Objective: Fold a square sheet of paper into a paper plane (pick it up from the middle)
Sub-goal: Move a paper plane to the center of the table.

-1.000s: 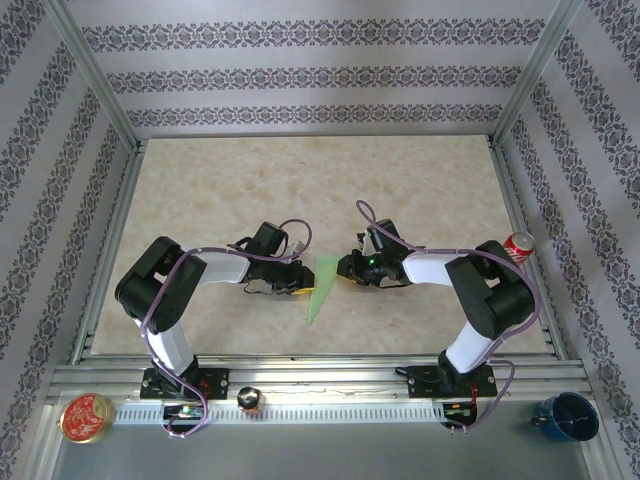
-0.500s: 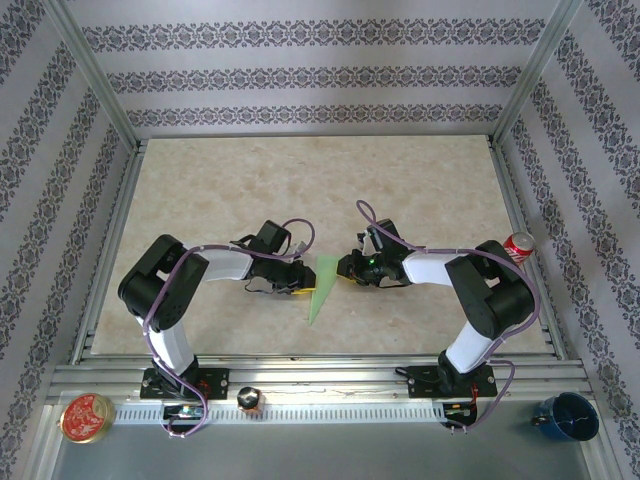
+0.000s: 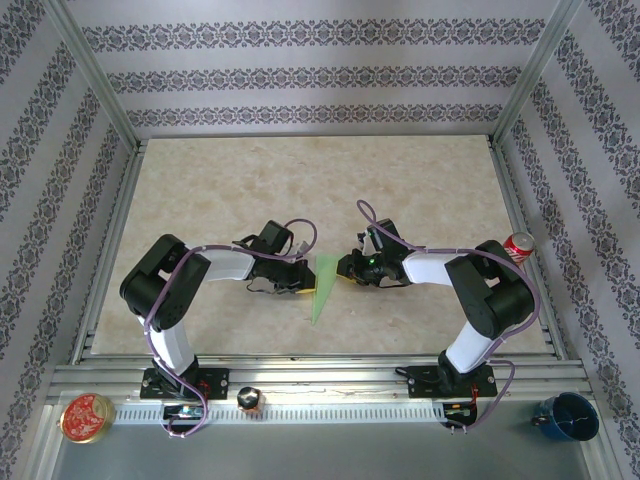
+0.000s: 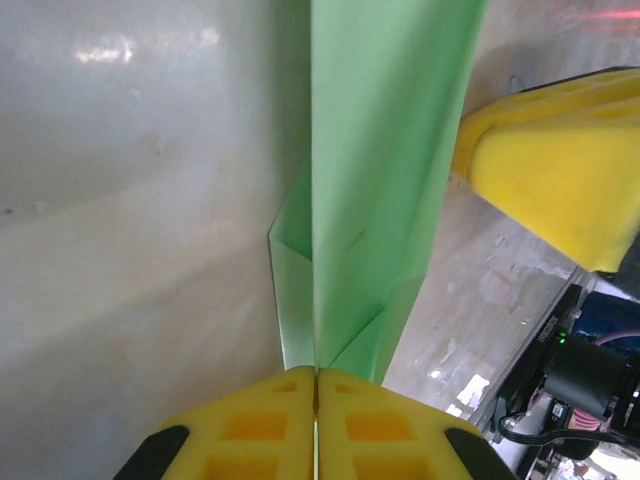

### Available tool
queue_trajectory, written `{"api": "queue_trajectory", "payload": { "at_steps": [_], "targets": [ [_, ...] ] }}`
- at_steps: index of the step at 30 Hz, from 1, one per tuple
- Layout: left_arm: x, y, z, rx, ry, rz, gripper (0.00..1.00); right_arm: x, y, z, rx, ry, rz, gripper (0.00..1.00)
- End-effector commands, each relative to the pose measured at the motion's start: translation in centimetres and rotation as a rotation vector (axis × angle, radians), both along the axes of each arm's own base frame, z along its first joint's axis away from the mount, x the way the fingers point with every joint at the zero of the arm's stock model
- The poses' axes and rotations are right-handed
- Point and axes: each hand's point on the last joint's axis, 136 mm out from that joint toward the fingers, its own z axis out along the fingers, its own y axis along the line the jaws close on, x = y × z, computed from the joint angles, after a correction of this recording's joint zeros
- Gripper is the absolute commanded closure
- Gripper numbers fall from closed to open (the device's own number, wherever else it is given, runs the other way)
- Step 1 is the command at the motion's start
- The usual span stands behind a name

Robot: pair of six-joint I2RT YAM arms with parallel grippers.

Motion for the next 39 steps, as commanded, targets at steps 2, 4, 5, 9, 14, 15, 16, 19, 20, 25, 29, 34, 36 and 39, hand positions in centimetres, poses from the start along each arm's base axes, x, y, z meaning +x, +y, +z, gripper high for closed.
{"api": "queue_trajectory", "payload": {
  "at_steps": [2, 4, 5, 9, 14, 15, 16, 19, 20, 25, 29, 34, 36, 39],
  "targets": [
    [0.7, -0.9, 2.3, -0.054, -0.073, 0.003, 0.96, -0.2, 0.8, 0.5, 0.021, -0.004, 0.023, 0.72],
    [0.9, -0.8, 2.9, -0.055, -0.092, 0.011, 0.98, -0.1, 0.7, 1.1, 0.022, -0.017, 0.02, 0.71],
    [1.1, -0.7, 3.1, -0.052, -0.106, 0.018, 0.99, -0.1, 0.6, 1.4, 0.026, -0.023, 0.018, 0.71],
    [1.7, 0.8, 3.5, 0.053, -0.179, 0.041, 1.0, 0.1, 0.8, 3.4, 0.062, -0.06, 0.007, 0.64],
    [2.2, 2.4, 3.5, 0.176, -0.229, 0.058, 1.0, 0.5, 2.4, 6.2, 0.127, -0.111, 0.011, 0.58],
    [2.2, 2.4, 3.6, 0.178, -0.229, 0.056, 1.0, 0.4, 2.9, 6.7, 0.133, -0.122, 0.024, 0.57],
    [2.2, 2.3, 3.6, 0.179, -0.23, 0.054, 1.0, 0.4, 3.3, 7.0, 0.137, -0.128, 0.032, 0.56],
    [2.3, 2.3, 3.7, 0.19, -0.234, 0.055, 1.0, 0.3, 4.7, 7.2, 0.148, -0.12, 0.058, 0.56],
    [2.2, 2.2, 3.7, 0.191, -0.235, 0.053, 1.0, 0.4, 5.0, 7.0, 0.142, -0.112, 0.057, 0.56],
    [2.1, 2.1, 3.7, 0.192, -0.237, 0.048, 1.0, 0.5, 6.1, 4.9, 0.08, -0.067, 0.049, 0.56],
    [1.9, 2.0, 3.7, 0.192, -0.237, 0.047, 1.0, 0.7, 6.2, 3.4, 0.043, -0.039, 0.028, 0.58],
    [1.8, 2.3, 3.6, 0.2, -0.239, 0.056, 1.0, 0.7, 5.5, 2.2, -0.004, -0.022, 0.015, 0.62],
    [1.8, 2.3, 3.5, 0.203, -0.239, 0.057, 1.0, 0.6, 5.1, 1.6, -0.016, -0.007, 0.017, 0.67],
    [1.8, 2.3, 3.5, 0.207, -0.239, 0.053, 1.0, 0.4, 4.3, 1.0, -0.025, 0.001, 0.002, 0.7]
  ]
}}
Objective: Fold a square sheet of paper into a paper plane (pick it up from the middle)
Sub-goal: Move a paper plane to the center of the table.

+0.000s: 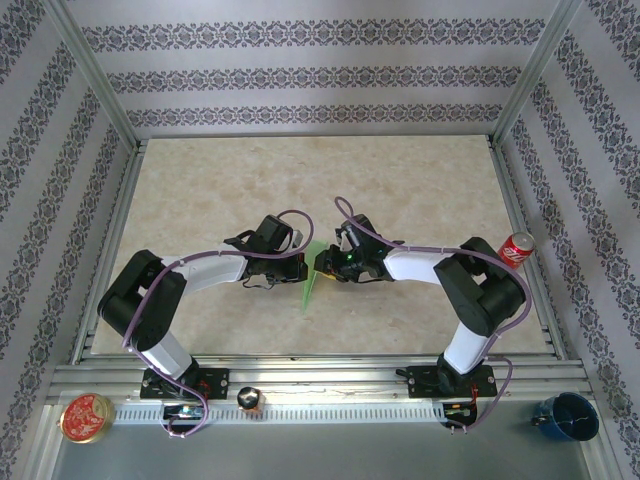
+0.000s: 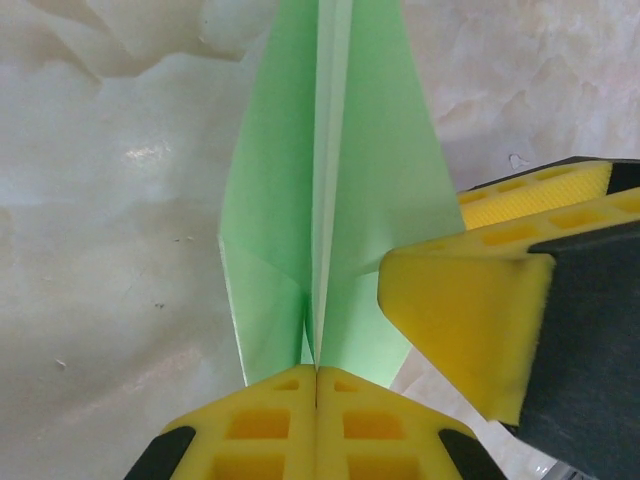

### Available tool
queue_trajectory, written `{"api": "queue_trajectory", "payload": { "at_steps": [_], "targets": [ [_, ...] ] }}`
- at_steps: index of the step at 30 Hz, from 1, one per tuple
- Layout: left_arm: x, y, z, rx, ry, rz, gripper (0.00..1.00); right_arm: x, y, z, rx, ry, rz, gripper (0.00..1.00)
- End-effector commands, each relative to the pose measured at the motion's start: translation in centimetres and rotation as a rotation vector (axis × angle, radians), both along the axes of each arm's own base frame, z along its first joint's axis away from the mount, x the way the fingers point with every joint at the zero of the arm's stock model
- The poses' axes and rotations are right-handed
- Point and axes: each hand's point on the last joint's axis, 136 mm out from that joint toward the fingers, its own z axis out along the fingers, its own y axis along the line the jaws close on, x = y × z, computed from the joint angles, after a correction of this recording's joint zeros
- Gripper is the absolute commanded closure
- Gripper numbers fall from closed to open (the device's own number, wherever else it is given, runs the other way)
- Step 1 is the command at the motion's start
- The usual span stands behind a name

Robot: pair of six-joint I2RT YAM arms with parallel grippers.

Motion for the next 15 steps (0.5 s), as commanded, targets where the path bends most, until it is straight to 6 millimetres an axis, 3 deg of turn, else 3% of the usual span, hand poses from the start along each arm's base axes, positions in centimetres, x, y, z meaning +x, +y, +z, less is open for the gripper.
{"api": "queue_trajectory", "payload": {
  "at_steps": [1, 3, 9, 15],
  "targets": [
    [-0.02, -0.12, 1.01, 0.01, -0.031, -0.017, 1.0, 0.04, -1.11, -1.02, -0.029, 0.013, -0.027, 0.72],
    [-0.04, -0.08, 0.89, 0.016, -0.03, -0.019, 1.0, -0.1, -1.23, -1.14, -0.02, 0.021, -0.022, 0.75],
    [-0.07, -0.47, 0.59, 0.008, -0.012, -0.034, 0.88, -0.45, -1.53, -1.62, -0.005, 0.034, -0.009, 0.89],
    [-0.05, -0.68, 0.46, 0.008, -0.004, -0.046, 0.74, -0.51, -1.72, -1.93, 0.003, 0.041, -0.01, 0.94]
  ]
}}
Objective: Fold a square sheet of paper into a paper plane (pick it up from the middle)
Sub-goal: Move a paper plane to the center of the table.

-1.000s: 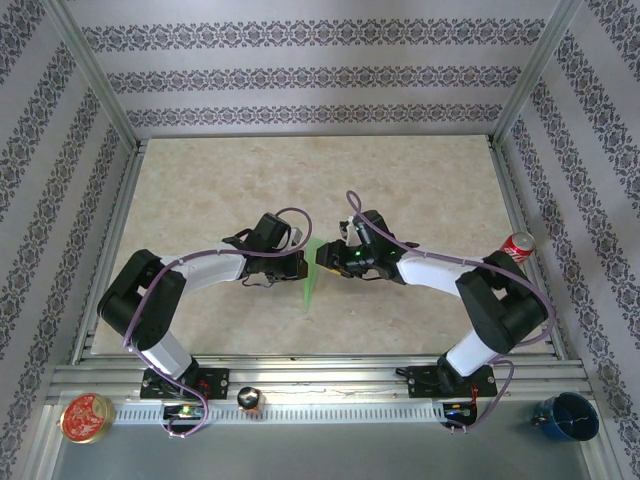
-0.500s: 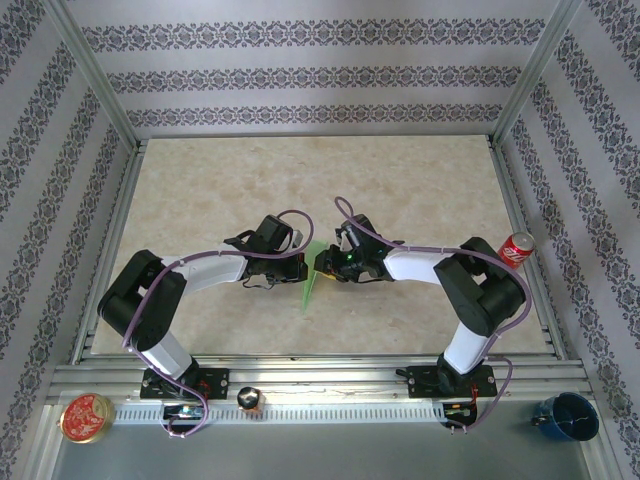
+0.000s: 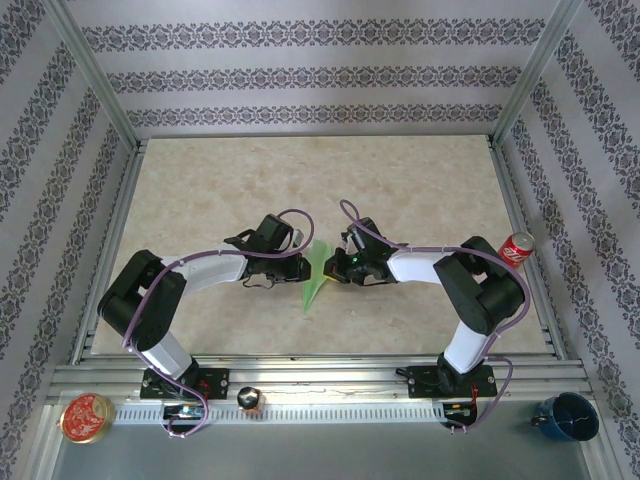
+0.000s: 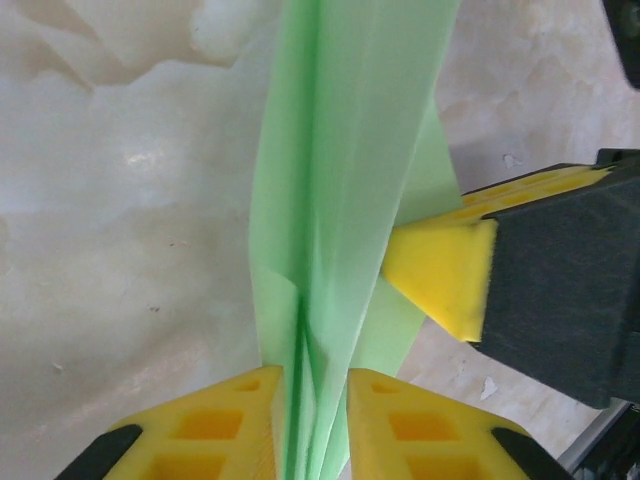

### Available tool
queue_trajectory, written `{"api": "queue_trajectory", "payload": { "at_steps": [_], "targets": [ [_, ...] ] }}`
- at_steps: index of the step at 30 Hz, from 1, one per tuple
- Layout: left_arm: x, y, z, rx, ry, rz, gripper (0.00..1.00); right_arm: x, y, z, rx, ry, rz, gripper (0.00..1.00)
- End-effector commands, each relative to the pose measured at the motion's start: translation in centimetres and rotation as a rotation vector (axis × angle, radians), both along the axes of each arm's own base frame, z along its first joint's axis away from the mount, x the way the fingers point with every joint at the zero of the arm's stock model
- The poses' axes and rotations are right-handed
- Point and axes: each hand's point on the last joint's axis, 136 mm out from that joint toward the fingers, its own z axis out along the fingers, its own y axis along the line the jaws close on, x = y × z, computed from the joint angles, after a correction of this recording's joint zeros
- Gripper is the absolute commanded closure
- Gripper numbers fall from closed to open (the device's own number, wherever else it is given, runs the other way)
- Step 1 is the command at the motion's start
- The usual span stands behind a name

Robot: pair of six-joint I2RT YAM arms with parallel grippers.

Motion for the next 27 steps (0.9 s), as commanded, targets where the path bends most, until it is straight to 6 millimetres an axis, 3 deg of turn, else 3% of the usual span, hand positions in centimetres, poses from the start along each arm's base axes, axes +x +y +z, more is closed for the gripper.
{"api": "queue_trajectory", "payload": {
  "at_steps": [1, 18, 27],
  "targets": [
    [-0.2, -0.6, 0.2, 0.009, 0.007, -0.036, 0.73, -0.2, -0.3, -0.6, 0.009, 0.009, 0.006, 0.94],
    [-1.0, -1.3, -0.7, -0.022, 0.061, -0.079, 0.66, 0.1, 0.2, -0.2, 0.036, 0.003, 0.01, 0.95],
    [-1.7, -1.8, 0.0, -0.076, 0.062, -0.098, 0.58, 0.5, 0.6, 0.6, 0.062, -0.015, 0.011, 0.97]
  ]
}}
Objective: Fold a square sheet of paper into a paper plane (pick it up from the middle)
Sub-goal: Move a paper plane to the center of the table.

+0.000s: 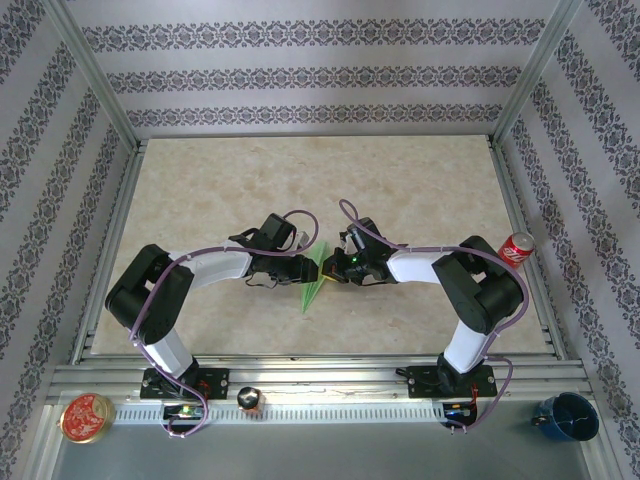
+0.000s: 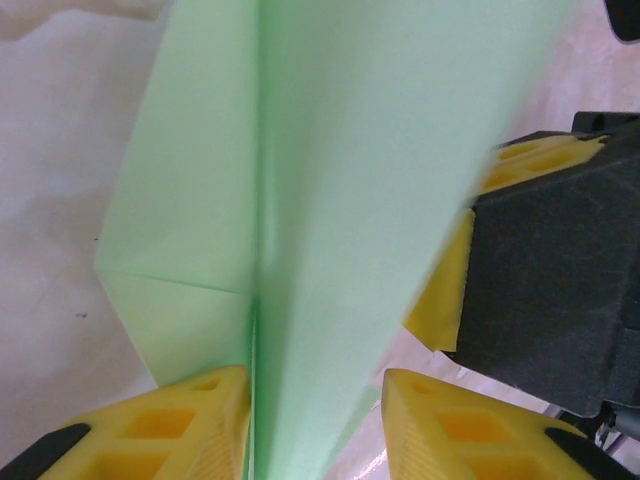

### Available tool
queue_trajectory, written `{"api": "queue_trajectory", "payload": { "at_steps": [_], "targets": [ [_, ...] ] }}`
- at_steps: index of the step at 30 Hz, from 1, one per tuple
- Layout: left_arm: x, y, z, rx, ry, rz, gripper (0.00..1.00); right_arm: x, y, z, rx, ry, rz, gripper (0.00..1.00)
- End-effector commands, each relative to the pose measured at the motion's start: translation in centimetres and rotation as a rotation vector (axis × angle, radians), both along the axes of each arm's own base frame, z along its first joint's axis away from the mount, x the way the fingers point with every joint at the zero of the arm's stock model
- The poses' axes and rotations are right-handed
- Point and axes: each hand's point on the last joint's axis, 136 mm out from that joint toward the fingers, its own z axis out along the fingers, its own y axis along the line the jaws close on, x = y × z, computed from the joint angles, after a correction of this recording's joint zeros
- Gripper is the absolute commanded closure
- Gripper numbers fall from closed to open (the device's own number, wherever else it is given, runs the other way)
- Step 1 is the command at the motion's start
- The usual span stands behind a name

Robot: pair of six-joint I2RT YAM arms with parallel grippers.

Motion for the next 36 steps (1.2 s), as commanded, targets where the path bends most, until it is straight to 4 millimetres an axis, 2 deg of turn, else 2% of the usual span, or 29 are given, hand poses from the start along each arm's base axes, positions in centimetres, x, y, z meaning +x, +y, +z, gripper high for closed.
{"api": "queue_trajectory", "payload": {
  "at_steps": [1, 7, 14, 25, 36],
  "targets": [
    [-0.9, -0.5, 0.6, -0.026, -0.006, -0.038, 0.57, 0.3, 0.1, 0.3, 0.028, -0.001, -0.005, 0.97],
    [-1.2, -0.3, 0.2, -0.008, -0.001, -0.047, 0.53, 0.4, 0.2, 0.3, 0.034, -0.002, -0.003, 0.97],
    [-1.2, 0.1, -0.8, 0.036, 0.013, -0.046, 0.58, 0.3, 0.2, 0.2, 0.034, 0.004, -0.001, 0.96],
    [-1.4, 0.2, -1.5, 0.082, 0.025, -0.076, 0.58, 0.4, 0.1, 0.1, 0.038, 0.003, -0.01, 0.97],
    [-1.0, 0.3, -1.6, 0.103, 0.015, -0.065, 0.78, 0.3, 0.0, 0.1, 0.042, 0.008, -0.008, 0.96]
  ]
}}
